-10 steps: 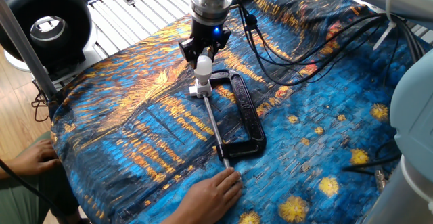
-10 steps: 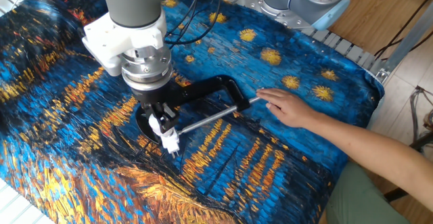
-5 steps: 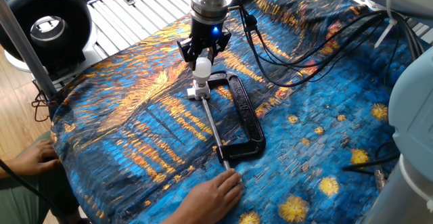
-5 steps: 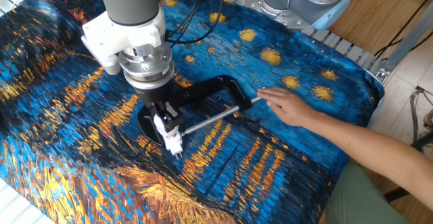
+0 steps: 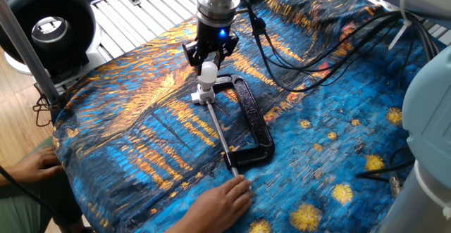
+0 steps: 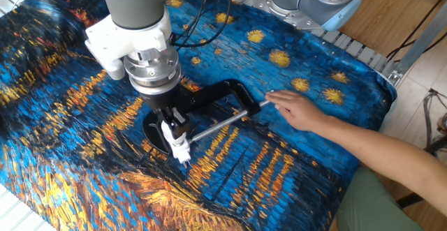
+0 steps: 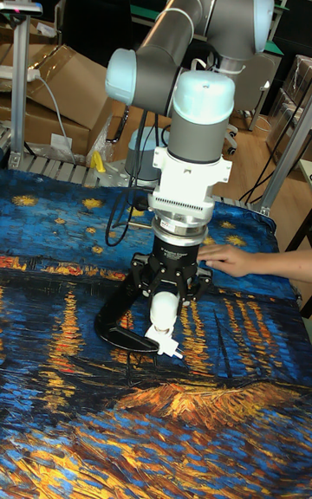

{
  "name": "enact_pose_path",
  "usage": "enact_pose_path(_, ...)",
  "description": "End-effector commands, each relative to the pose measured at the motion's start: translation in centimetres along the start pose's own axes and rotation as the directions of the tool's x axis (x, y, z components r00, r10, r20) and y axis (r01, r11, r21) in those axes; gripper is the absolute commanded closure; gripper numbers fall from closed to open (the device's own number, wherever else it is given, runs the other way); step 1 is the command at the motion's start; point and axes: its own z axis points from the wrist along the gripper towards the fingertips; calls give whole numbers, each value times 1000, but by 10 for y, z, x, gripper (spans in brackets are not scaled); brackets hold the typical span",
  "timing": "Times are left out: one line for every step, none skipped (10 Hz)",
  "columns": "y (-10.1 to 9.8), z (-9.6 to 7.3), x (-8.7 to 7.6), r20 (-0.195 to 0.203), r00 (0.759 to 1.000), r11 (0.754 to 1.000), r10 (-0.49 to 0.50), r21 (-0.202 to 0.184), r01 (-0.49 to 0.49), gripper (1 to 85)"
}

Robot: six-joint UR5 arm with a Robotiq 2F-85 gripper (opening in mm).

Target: Install the light bulb by rotating it

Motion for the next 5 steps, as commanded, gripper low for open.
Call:
enact_pose_path(-3,4,-1,-5,1000,1000,19,23,-19,847)
enact_pose_path(-7,0,0,-8,1000,999,20,36,-19,847)
enact_pose_path(-9,-3,0,-11,1000,999,21,37,-21,847)
enact_pose_path(-12,-5,-2,-10,1000,999,23,45,-22,847)
enact_pose_path(-12,-5,-3,-7,1000,998,23,58,-23,847)
